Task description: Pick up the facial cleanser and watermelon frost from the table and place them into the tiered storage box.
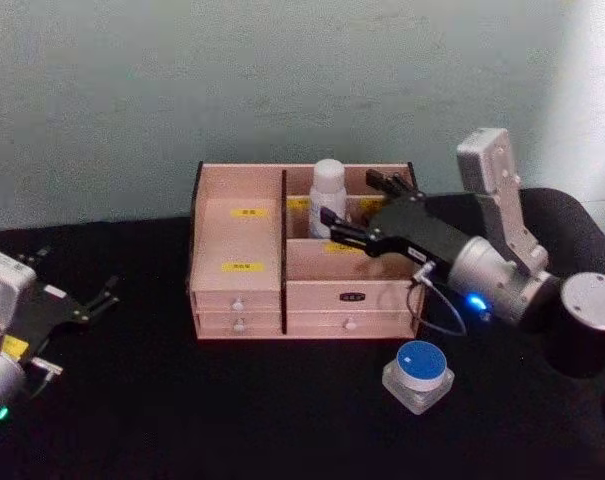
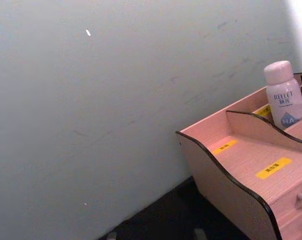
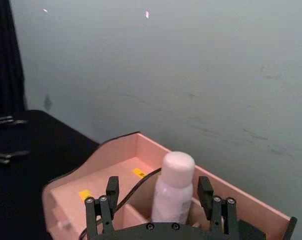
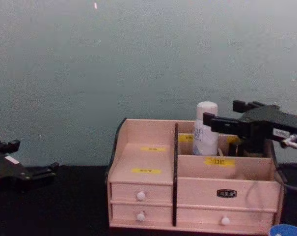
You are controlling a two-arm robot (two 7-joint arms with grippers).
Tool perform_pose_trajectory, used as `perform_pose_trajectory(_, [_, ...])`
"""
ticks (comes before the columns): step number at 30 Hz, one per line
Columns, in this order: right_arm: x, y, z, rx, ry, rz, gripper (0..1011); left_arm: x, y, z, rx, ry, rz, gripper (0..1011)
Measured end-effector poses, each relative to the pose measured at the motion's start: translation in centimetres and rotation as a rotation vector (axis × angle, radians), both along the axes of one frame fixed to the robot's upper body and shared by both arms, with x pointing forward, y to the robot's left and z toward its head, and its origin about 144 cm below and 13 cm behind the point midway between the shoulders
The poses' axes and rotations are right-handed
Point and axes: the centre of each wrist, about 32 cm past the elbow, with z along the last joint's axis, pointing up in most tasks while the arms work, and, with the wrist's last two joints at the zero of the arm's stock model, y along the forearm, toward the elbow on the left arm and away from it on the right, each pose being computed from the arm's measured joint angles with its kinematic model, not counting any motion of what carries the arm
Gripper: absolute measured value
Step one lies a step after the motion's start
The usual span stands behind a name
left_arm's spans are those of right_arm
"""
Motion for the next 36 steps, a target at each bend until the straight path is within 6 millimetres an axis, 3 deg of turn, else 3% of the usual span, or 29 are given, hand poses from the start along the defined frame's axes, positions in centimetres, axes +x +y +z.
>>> perform_pose_trajectory(19, [-6.7,-4.7,-0.9,-0.014,0.082,0.087,1002,0.0,0.0,0.0,0.000,0.000,0.000,1001])
perform_pose_trajectory(36, [-9.8,-6.0,-2.0,-0.088,0.215,0.065,1002,0.0,0.0,0.0,0.000,0.000,0.000,1001])
